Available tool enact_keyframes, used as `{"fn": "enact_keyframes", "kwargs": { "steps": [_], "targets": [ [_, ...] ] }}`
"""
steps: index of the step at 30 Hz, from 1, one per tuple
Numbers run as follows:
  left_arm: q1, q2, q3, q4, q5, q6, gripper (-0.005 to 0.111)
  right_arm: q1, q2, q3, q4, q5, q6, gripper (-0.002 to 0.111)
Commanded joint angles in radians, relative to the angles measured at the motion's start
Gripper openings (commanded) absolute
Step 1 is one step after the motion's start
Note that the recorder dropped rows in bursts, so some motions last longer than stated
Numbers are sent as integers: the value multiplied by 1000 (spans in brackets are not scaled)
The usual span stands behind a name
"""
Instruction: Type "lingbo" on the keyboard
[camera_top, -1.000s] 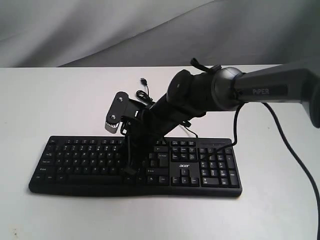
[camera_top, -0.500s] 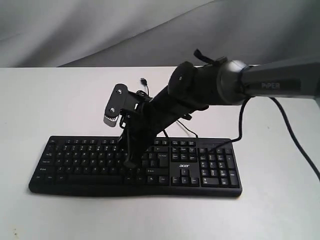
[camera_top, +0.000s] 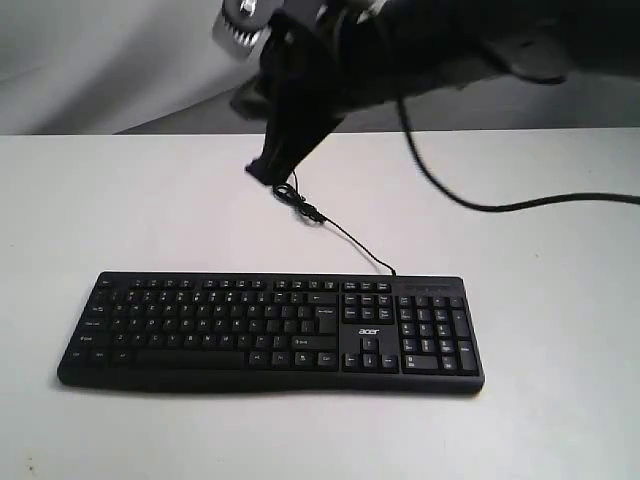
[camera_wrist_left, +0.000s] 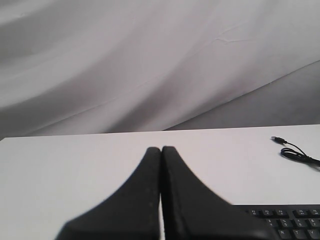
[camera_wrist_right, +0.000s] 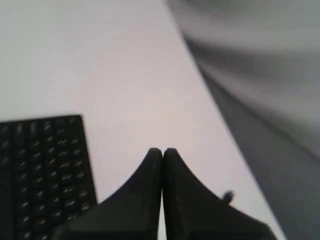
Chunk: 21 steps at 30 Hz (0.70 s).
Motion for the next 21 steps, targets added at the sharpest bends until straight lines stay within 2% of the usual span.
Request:
{"fn": "enact_keyframes", "kwargs": {
  "steps": [1,12,16,21],
  "targets": [
    [-7,-5,5,0,-7,-2,1,-10,-203,123,-13,-142,49,0],
    [-7,-5,5,0,-7,-2,1,-8,-456,152,30,-172,60,0],
    [-7,-5,5,0,-7,-2,1,-43,-545,152,65,-241,297,0],
    [-7,-5,5,0,-7,-2,1,-132,-587,160,-125,-165,615,0]
  ]
}}
